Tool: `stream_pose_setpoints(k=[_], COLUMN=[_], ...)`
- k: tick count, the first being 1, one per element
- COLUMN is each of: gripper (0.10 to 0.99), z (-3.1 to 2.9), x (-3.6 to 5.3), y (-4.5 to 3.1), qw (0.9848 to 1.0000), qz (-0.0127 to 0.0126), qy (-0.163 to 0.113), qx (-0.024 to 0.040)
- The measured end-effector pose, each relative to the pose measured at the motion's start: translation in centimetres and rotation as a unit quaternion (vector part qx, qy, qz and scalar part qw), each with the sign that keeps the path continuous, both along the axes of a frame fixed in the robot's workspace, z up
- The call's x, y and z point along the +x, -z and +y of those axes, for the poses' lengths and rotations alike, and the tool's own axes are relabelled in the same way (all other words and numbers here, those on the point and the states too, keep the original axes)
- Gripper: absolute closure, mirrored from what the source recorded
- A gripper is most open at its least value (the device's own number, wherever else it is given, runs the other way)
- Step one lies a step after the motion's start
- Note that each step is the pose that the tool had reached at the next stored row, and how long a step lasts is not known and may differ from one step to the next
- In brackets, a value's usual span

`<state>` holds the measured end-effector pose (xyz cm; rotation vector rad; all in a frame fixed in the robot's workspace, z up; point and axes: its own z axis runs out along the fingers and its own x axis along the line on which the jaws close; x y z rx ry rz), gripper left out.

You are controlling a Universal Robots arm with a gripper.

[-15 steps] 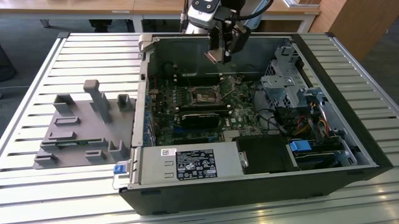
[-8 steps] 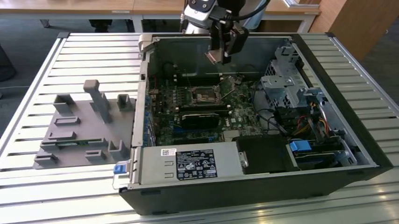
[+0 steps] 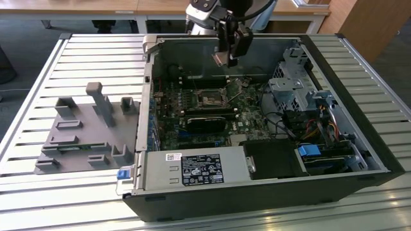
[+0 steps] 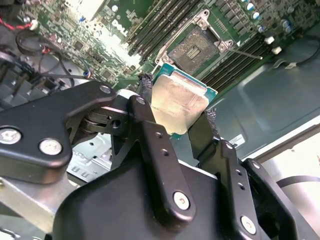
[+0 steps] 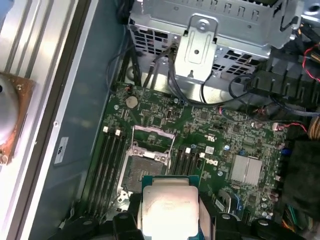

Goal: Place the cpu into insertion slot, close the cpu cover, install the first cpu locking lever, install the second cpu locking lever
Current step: 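Place the cpu into insertion slot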

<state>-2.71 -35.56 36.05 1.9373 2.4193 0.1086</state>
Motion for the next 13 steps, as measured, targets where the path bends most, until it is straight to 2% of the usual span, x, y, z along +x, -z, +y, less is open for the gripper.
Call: stream_pose_setpoints(k=[5, 9, 10, 11, 13], gripper=[0.549, 0.549, 0.549, 0.549, 0.549], z=[0.01, 0.02, 0.04, 0.05, 0.08], x=[0.00, 0.00, 0.00, 0.00, 0.00], y=[0.09, 0.21, 0.28, 0.35, 0.47], qw=[0.9994, 0.9981, 0.9977, 0.9974, 0.9967], qz=[0.0000, 0.0000, 0.0006, 0.0022, 0.0067], qy=[0.034, 0.061, 0.067, 0.072, 0.081], qx=[0.0000, -0.0001, -0.0001, -0.0002, -0.0005])
